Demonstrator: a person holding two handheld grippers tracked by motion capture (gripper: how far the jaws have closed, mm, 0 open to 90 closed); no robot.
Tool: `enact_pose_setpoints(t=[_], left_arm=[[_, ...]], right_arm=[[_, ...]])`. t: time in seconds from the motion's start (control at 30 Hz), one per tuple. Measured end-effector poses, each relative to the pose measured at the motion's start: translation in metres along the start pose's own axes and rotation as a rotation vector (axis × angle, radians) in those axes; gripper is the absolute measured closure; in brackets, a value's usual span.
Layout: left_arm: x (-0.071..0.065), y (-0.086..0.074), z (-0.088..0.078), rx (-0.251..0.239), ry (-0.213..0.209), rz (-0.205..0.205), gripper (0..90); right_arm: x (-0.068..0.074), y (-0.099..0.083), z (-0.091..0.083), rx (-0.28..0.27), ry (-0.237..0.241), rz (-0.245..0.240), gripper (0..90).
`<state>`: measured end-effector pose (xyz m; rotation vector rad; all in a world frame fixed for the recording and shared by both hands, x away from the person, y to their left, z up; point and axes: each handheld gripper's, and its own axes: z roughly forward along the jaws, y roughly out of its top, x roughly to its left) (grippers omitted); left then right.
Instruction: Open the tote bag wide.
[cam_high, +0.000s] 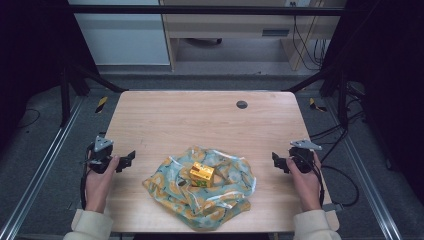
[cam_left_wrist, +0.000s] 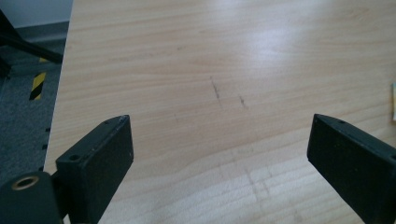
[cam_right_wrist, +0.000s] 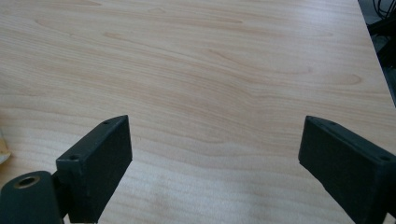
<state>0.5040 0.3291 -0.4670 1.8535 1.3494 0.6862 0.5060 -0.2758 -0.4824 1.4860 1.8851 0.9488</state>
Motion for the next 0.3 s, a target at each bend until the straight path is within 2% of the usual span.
enact_pose_setpoints(t=[0.07, 0.17, 0.3], left_arm=[[-0.0010, -0.0005, -0.0005, 0.016, -0.001, -0.002, 7.5], [-0.0041, -0.0011, -0.0025, 0.021, -0.004, -0.002, 8.3], [-0.0102, -0.0015, -0.0009, 0.056, -0.026, 0.025, 8.6]], right_arm=[[0.0009, -0.0032, -0.0034, 0.013, 0.000, 0.008, 10.0], [0.0028, -0.0064, -0.0094, 0.027, -0.005, -0.019, 9.8], [0.0043, -0.0083, -0.0110, 0.076, -0.022, -0.018, 9.6]])
